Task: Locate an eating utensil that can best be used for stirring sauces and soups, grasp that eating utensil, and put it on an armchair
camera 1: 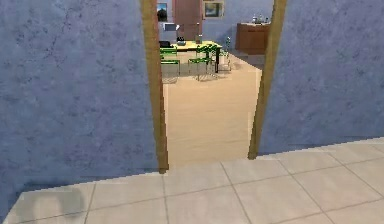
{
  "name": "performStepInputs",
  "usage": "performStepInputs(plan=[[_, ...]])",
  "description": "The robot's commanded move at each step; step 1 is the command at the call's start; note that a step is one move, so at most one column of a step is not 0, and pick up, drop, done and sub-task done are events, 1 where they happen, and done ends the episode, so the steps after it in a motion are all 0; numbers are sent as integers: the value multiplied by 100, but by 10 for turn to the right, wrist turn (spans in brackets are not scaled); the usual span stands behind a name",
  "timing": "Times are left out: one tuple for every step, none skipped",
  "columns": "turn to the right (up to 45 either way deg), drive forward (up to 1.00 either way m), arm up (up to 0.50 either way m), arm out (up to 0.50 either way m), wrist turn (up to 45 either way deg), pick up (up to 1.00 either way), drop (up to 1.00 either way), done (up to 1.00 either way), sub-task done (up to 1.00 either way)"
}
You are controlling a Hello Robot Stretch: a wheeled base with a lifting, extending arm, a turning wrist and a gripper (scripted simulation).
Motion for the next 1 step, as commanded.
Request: performStepInputs(plan=[[30,0,0,0,0,0,0,0,0]])
